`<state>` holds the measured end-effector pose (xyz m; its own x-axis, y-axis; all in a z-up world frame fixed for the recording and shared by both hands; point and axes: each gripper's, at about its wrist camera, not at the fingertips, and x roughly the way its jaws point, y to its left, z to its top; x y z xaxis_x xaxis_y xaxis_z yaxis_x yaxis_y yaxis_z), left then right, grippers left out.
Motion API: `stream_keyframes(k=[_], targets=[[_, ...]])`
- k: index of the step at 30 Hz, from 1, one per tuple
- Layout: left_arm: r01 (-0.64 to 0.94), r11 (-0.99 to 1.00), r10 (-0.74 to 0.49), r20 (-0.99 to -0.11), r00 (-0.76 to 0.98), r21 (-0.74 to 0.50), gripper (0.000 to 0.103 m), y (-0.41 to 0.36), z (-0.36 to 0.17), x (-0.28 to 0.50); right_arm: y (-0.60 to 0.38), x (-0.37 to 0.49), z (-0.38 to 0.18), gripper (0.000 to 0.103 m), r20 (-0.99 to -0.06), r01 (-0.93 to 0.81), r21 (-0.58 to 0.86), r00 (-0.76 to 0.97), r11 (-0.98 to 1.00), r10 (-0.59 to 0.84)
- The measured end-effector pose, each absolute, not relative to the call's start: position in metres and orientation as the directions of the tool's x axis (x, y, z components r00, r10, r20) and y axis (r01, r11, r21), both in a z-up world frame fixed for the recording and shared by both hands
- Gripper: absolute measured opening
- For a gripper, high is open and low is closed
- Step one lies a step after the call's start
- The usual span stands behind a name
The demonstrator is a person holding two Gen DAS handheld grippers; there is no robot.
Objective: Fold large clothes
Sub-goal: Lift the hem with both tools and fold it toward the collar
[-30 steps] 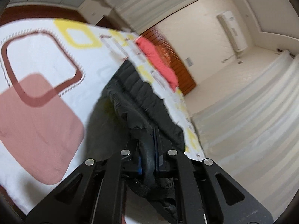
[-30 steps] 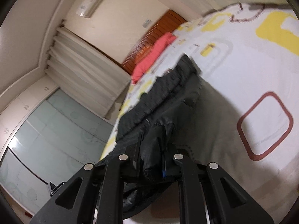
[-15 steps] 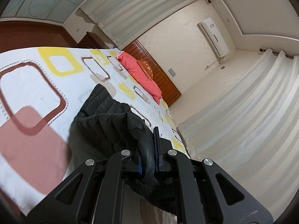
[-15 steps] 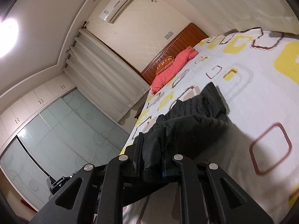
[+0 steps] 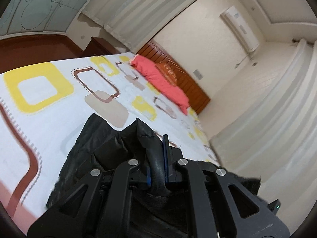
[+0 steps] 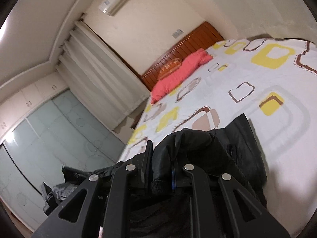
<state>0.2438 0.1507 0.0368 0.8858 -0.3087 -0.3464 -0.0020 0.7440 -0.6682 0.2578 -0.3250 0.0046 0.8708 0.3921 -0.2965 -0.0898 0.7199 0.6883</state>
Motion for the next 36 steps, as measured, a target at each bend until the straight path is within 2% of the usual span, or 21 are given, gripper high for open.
stream_keyframes(k=[7,14,21,25,27,28,29,30,31,32,36], targets=[[-0.111,0.823,-0.209,-0.479,0.853,-0.557,0.008,0.142,-0.015,0.345,-0.325,0.354,-0.040,0.015,-0.433,0.020,0.649,0.832,0.760,0.348],[-0.163,0.887,-0.139,-0.586,0.798,-0.432,0.008,0.127,-0.068,0.405,-0.328,0.424,-0.106,0.015,-0.562,0.142,0.629,0.763,0.765,0.320],[-0.205,0.902,-0.102,-0.648,0.755,-0.380,0.008,0.123,-0.101,0.436,-0.323,0.445,-0.137,0.016,-0.601,0.173,0.599,0.742,0.782,0.296],[-0.192,0.897,-0.124,-0.642,0.757,-0.399,0.012,0.127,-0.095,0.435,-0.324,0.442,-0.132,0.025,-0.592,0.155,0.609,0.742,0.778,0.315],[-0.187,0.878,-0.156,-0.634,0.757,-0.440,0.017,0.132,-0.091,0.431,-0.326,0.437,-0.125,0.037,-0.578,0.138,0.624,0.744,0.769,0.336],[-0.186,0.860,-0.183,-0.627,0.758,-0.475,0.025,0.136,-0.089,0.428,-0.327,0.437,-0.122,0.057,-0.565,0.127,0.635,0.749,0.762,0.346],[-0.179,0.826,-0.228,-0.607,0.761,-0.535,0.045,0.142,-0.086,0.425,-0.328,0.433,-0.117,0.075,-0.543,0.112,0.647,0.761,0.754,0.354],[-0.174,0.795,-0.259,-0.584,0.769,-0.581,0.060,0.146,-0.082,0.421,-0.329,0.425,-0.108,0.078,-0.524,0.108,0.645,0.783,0.757,0.335],[-0.174,0.777,-0.267,-0.567,0.779,-0.605,0.082,0.148,-0.078,0.418,-0.329,0.421,-0.102,0.078,-0.514,0.107,0.639,0.797,0.762,0.319],[-0.183,0.765,-0.252,-0.550,0.796,-0.617,0.086,0.150,-0.069,0.411,-0.329,0.416,-0.095,0.078,-0.502,0.097,0.637,0.805,0.765,0.316],[-0.153,0.783,-0.252,-0.533,0.807,-0.603,0.087,0.143,-0.050,0.397,-0.322,0.402,-0.084,0.078,-0.506,0.096,0.618,0.808,0.781,0.301]])
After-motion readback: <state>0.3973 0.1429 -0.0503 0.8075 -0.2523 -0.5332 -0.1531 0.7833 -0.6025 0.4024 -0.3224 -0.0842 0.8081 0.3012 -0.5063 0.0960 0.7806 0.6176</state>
